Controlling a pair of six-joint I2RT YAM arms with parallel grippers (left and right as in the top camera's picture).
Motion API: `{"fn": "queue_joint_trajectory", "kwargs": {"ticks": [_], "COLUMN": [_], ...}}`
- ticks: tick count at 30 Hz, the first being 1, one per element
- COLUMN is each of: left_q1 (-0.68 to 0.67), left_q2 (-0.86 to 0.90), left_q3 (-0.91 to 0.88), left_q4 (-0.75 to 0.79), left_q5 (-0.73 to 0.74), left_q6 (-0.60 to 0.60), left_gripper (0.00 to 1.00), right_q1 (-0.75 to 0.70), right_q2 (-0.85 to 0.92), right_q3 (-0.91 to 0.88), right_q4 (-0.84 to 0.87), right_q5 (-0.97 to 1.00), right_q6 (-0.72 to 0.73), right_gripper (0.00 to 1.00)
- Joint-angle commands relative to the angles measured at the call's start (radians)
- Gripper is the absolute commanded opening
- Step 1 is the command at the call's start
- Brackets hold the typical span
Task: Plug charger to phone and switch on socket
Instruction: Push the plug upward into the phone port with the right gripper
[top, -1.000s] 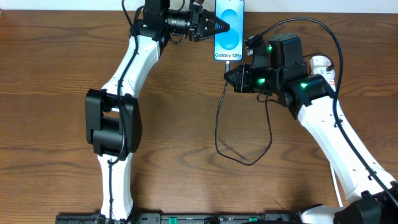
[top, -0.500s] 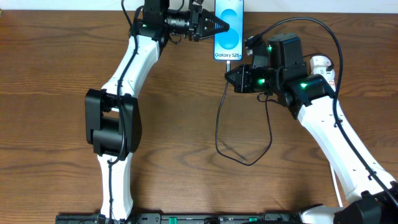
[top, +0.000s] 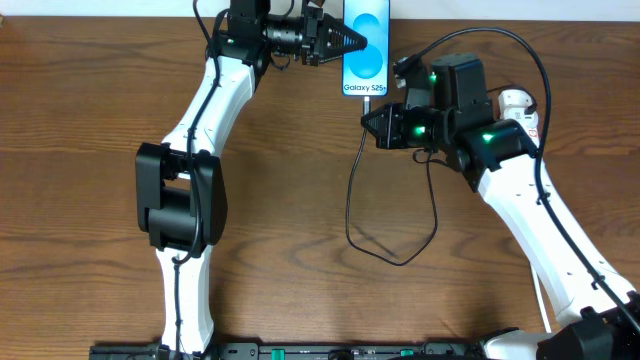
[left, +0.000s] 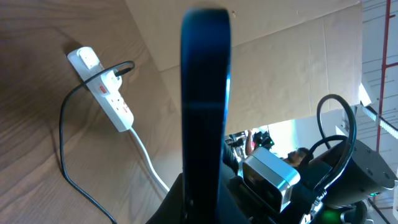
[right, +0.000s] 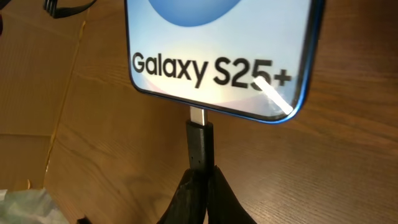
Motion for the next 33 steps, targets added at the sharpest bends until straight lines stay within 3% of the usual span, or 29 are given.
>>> {"fn": "queue_joint_trajectory", "kwargs": {"ticks": [1, 33], "left_q1": [0.0, -0.003], "left_q2": [-0.035, -0.035], "left_q3": [0.013, 0.013], "left_q4": [0.006, 0.006], "left_q5": [0.063, 0.071], "left_q6": [-0.01, -0.029], "left_gripper": [0.07, 0.07], "right_q1": [0.011, 0.01], "right_q2": [-0.001, -0.001], "right_q3": [0.024, 0.024], "right_q4": [0.014, 0.026], "right_q5": [0.037, 0.041], "right_q6": [-0.012, 0.008], "right_gripper": [0.01, 0.01]}}
